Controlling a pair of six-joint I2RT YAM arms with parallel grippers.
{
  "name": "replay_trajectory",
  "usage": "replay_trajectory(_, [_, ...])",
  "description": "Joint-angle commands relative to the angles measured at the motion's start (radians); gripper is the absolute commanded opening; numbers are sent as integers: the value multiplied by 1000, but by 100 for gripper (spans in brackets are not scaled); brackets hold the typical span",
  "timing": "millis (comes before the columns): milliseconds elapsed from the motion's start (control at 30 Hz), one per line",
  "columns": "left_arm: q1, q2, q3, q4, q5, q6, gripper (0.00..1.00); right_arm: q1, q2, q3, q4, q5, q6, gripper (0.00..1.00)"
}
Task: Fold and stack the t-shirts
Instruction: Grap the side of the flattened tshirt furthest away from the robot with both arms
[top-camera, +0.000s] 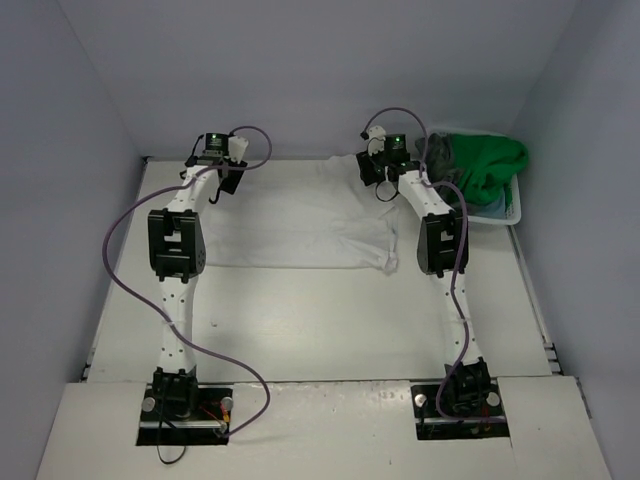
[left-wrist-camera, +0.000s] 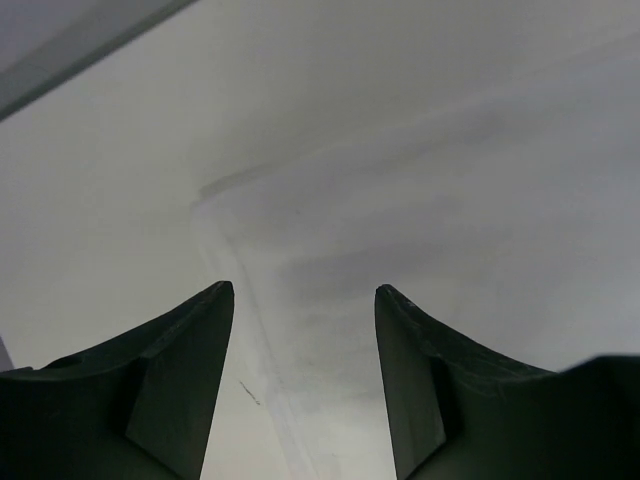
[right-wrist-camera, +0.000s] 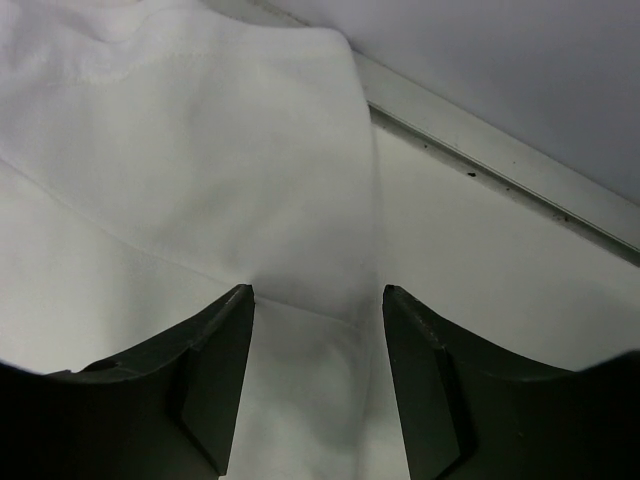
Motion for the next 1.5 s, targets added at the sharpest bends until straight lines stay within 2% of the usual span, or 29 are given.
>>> replay_trajectory(0, [13,-26,67,5,-1,-8,53,-21,-19,66,78,-55,48,51])
replay_trajectory(133, [15,-11,70,3,4,4,54,-21,2,70,78,-71,42,51])
replay_trajectory(200, [15,-9,66,3,4,8,54,-21,5,67,78,-86,37,44])
replay_trajectory(233, [15,-9,55,6,4,11,54,-21,-1,52,78,-97,36,36])
replay_trajectory(267, [13,-13,47,9,4,12,54,-21,-1,41,78,-100,36,31])
replay_trajectory(367, [15,-22,18,15,4,14,54,-21,-19,5,73,-111,28,25])
replay_trajectory(467, [13,-39,-9,17,31,8,54,-22,-41,-35,60,-121,22,29])
replay_trajectory(700, [15,-150,-172,84,37,-5,54,-21,-166,-189,79,-86,1,28])
replay_trajectory(800, [13,-183,-200,97,37,-6,54,-22,-219,-256,139,-25,-5,42])
replay_trajectory(900, [12,-189,-201,98,28,-8,54,-21,-263,-310,194,117,7,46])
replay_trajectory(967, [12,-189,-203,95,25,-8,54,-21,-292,-351,236,229,27,46])
replay_trajectory(1033, [12,-186,-209,88,30,-8,54,-21,-303,-374,238,251,42,46])
replay_trajectory(1300, [9,-273,-397,153,45,-11,54,-21,-415,-549,241,219,41,45])
replay_trajectory(1467, [9,-342,-489,166,65,-12,54,-15,-482,-650,244,196,41,39])
